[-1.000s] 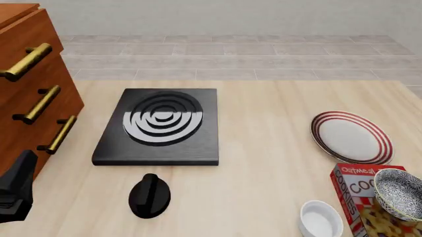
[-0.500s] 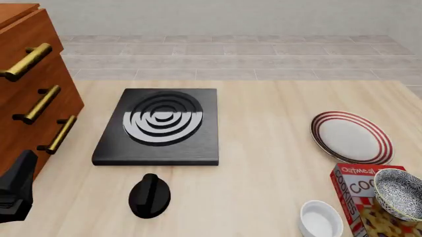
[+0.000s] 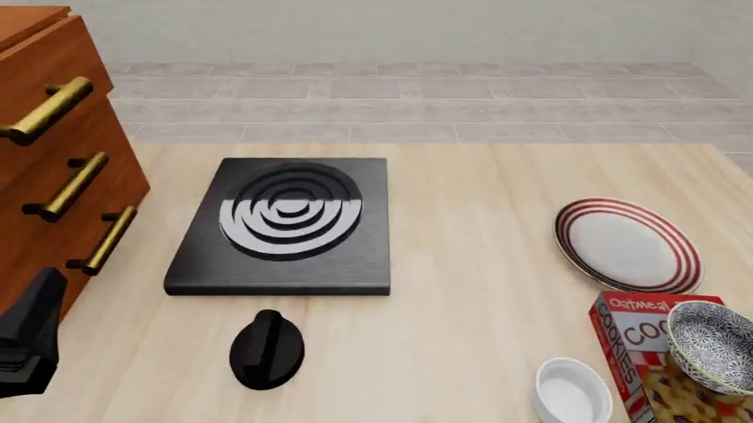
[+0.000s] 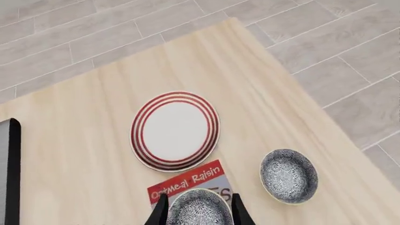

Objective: Pick the akita bowl on the cookies box and place it on the plate.

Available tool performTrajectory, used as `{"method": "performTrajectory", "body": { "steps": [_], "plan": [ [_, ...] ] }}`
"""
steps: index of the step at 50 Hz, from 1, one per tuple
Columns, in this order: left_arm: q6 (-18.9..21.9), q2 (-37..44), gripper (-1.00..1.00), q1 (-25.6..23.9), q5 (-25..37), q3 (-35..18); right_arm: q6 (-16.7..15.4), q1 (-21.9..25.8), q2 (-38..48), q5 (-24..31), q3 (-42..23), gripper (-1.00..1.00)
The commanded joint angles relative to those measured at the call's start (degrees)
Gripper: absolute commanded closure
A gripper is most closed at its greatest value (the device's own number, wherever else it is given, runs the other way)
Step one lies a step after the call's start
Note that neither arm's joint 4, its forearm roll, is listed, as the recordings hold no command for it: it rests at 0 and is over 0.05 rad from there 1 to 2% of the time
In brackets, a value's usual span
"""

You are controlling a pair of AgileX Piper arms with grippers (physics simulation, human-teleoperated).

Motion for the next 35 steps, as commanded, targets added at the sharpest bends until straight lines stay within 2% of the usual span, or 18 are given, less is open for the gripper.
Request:
{"method": "performTrajectory", "body": {
  "steps": [1, 10, 35],
  "plan": [
    [0.0, 0.0, -1.0, 0.0, 0.0, 0.0, 0.51, -1.28, 0.26, -1.76, 2.97, -1.0],
    [0.0, 0.0, -1.0, 0.0, 0.0, 0.0, -0.05, -2.43, 0.82, -3.14, 4.42, -1.0],
    [0.0, 0.0, -1.0, 0.0, 0.0, 0.0, 1.67, -5.34, 2.37, -6.68, 8.82, -1.0]
  ]
}}
